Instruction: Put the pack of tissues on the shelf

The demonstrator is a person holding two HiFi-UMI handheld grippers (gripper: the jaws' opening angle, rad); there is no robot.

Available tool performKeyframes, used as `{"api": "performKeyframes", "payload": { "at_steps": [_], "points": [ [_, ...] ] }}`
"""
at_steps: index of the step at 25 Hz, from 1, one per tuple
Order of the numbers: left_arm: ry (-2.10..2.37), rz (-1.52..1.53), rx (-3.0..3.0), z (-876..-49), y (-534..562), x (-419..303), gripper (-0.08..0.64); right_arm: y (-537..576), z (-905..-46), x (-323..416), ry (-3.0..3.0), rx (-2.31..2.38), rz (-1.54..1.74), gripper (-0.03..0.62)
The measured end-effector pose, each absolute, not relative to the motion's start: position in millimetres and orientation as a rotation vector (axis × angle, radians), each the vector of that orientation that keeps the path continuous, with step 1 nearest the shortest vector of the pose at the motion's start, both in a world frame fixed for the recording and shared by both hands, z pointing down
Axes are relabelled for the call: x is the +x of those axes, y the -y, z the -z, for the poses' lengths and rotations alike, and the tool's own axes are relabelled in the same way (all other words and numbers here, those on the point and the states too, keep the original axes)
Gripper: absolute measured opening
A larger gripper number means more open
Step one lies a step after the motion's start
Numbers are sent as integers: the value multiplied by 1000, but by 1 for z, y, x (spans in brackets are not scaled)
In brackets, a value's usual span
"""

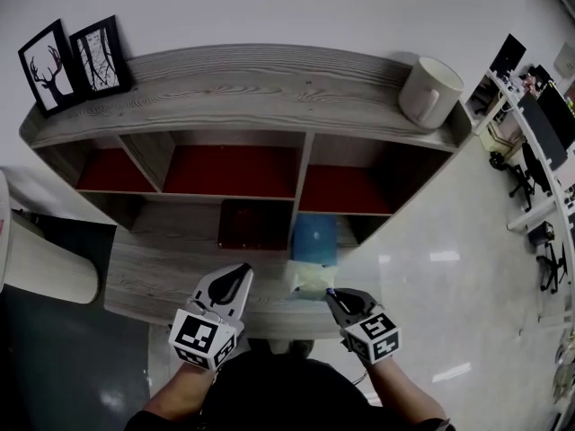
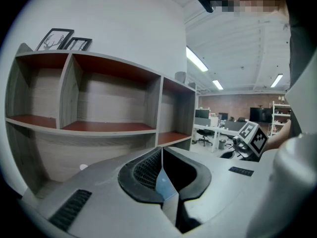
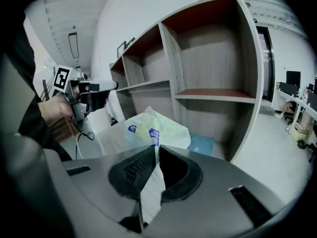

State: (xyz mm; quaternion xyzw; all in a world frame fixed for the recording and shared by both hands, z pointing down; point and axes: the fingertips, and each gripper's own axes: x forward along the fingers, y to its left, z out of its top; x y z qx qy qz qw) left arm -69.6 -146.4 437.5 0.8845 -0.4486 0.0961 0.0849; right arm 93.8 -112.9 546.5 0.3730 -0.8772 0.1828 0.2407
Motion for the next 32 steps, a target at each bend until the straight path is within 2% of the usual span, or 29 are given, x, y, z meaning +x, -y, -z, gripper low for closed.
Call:
{"api": "performKeyframes", "payload": {
  "at_steps": [15, 32],
  "points": [
    [1269, -293, 2705, -421, 151, -50, 21, 139, -462, 125, 2489, 1152, -368, 32],
    [1220, -273, 2760, -407, 174, -29, 21, 221, -424, 144, 2521, 1255, -281, 25]
  ]
}}
